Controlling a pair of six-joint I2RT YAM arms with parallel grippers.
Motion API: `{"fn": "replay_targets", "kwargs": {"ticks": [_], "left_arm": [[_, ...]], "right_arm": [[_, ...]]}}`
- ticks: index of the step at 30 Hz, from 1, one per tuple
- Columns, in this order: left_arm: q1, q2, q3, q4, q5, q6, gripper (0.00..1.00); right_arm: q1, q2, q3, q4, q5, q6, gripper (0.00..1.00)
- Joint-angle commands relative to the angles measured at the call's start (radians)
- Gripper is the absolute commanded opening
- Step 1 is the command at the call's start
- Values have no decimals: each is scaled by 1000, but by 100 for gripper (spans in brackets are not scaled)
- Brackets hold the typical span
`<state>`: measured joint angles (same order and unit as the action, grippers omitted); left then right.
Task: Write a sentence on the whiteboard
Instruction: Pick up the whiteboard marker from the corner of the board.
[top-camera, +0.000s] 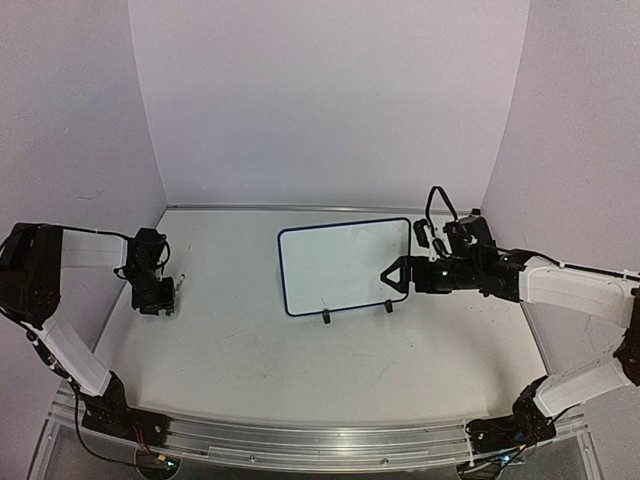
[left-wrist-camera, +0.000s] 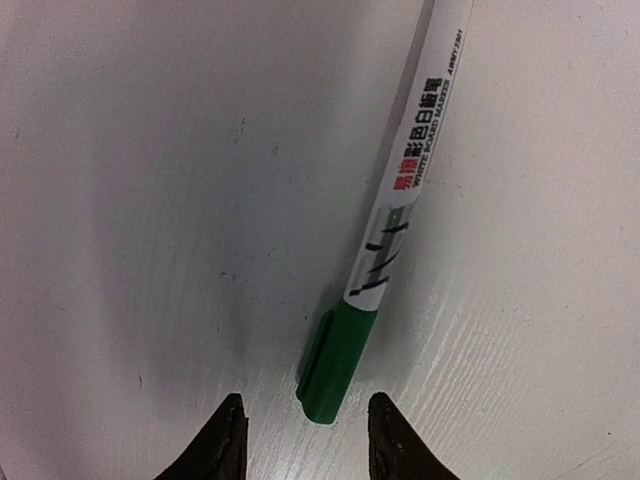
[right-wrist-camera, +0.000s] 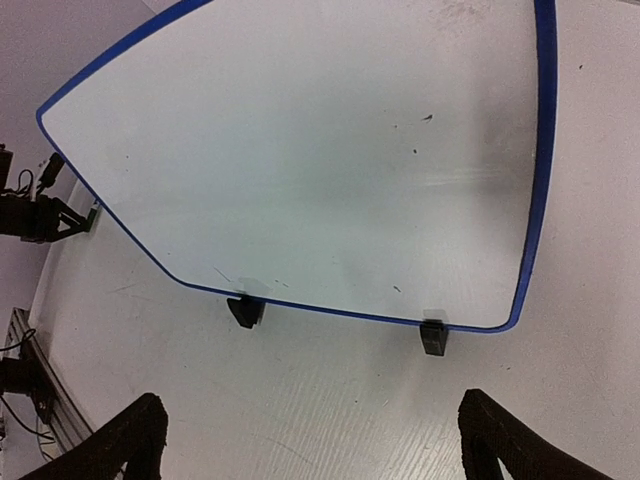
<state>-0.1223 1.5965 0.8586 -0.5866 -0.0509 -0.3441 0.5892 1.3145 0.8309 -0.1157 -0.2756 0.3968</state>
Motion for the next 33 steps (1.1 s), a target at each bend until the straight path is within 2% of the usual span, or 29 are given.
{"fn": "replay_targets", "kwargs": {"ticks": [1, 4, 21, 31, 33], "left_arm": [[6, 24, 66, -12, -25, 47, 37], [6, 50, 79, -14, -36, 60, 31], [6, 136, 110, -22, -45, 73, 20], [6, 119, 86, -42, -45, 41, 0], [5, 92, 69, -30, -27, 37, 0]], "right_arm": [[-2, -39, -17, 37, -23, 3, 97], [-2, -49, -29, 37, -18, 9, 97], [-2, -68, -42, 41, 1, 20, 97], [-2, -146, -39, 21, -12, -14, 98], [-3, -164, -35, 0, -6, -25, 98]]}}
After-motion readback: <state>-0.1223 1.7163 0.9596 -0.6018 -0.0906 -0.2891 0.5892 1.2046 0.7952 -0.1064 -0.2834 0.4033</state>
